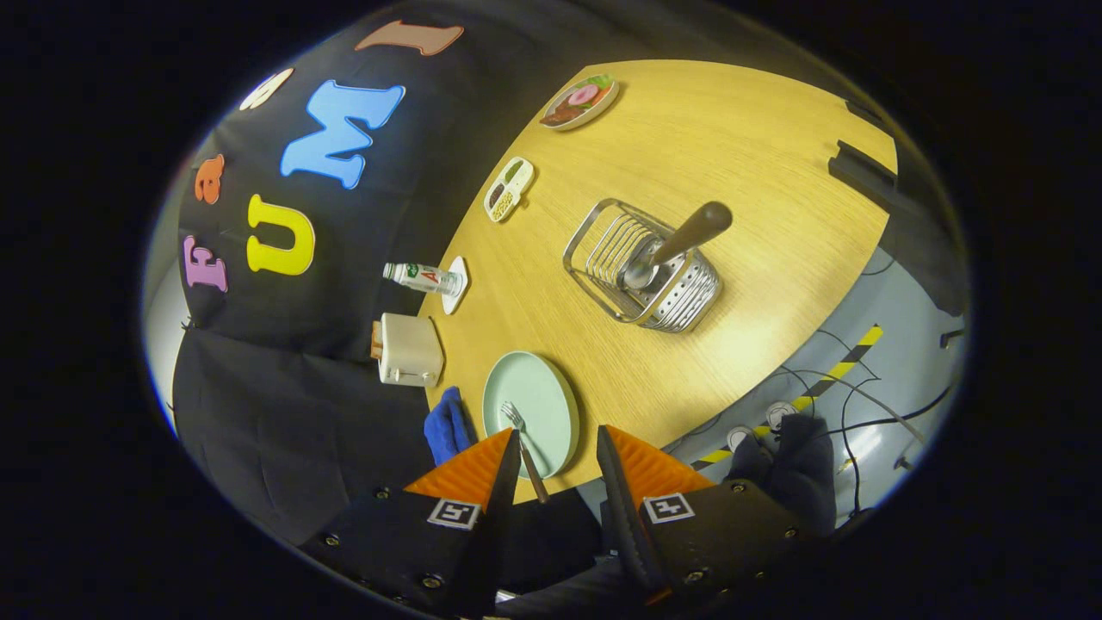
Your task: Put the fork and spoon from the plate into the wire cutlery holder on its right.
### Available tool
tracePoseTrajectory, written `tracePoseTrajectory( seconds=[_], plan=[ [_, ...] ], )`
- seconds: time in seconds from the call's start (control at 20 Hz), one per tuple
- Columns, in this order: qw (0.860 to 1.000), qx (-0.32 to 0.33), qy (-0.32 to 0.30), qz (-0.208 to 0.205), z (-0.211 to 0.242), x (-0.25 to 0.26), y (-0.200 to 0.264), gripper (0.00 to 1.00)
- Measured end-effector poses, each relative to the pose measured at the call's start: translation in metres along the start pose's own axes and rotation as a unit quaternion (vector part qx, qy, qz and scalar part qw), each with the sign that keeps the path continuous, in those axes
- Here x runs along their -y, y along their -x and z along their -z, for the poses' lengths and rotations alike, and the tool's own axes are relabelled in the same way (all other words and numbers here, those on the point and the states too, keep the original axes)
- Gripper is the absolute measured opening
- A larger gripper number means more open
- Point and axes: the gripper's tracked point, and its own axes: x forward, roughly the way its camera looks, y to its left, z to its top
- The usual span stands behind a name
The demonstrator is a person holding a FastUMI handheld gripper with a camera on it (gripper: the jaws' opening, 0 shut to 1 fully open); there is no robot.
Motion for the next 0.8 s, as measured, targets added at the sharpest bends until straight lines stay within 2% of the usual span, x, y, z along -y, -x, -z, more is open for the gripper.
tracePoseTrajectory(
  seconds=[0.45,0.8],
  plan=[
    [0.995,-0.087,0.055,-0.01,0.039,-0.031,-0.042,0.55],
    [0.98,-0.16,0.115,0.014,0.081,-0.031,-0.073,0.55]
  ],
)
